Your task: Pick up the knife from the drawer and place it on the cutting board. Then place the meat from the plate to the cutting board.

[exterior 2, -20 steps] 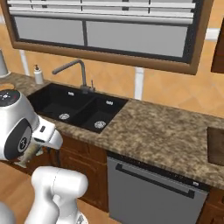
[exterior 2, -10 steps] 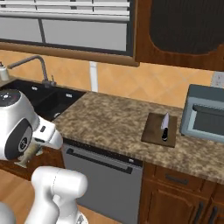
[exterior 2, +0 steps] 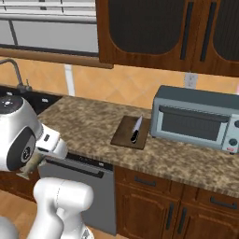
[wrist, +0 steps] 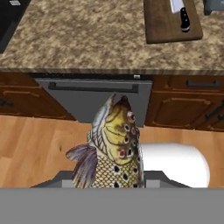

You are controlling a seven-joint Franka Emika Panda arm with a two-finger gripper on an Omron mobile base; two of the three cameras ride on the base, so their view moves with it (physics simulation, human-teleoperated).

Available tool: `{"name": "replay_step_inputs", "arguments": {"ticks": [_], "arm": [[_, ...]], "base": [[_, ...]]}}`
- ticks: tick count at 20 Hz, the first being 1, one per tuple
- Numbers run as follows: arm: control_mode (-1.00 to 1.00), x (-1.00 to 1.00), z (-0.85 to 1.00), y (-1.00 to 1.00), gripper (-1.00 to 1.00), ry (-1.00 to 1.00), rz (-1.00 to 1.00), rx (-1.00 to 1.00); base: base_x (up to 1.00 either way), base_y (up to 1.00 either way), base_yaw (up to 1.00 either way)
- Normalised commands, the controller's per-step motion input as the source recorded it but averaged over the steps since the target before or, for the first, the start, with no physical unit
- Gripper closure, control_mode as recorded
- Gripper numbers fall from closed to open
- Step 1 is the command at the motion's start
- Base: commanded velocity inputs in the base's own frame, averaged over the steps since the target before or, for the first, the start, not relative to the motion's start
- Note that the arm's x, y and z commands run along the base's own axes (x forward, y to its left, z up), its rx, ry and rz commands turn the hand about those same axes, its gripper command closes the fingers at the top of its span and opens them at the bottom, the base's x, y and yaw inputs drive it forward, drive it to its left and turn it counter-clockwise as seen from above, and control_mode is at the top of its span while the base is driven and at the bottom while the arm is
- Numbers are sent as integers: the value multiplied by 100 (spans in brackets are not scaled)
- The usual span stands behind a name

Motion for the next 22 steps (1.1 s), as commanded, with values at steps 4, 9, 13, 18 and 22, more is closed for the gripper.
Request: {"name": "replay_step_inputs", "arguments": {"ticks": [4, 9, 13, 18, 22], "arm": [[100, 0, 0, 0, 100, 0, 0, 0], [100, 0, 0, 0, 100, 0, 0, 0], [100, 0, 0, 0, 100, 0, 0, 0], [100, 0, 0, 0, 100, 0, 0, 0], [-100, 22, 0, -40, 100, 4, -15, 0]], "base": [[46, -42, -11], [42, -26, -15], [35, -31, -15], [25, -30, -16], [0, 0, 0]]}}
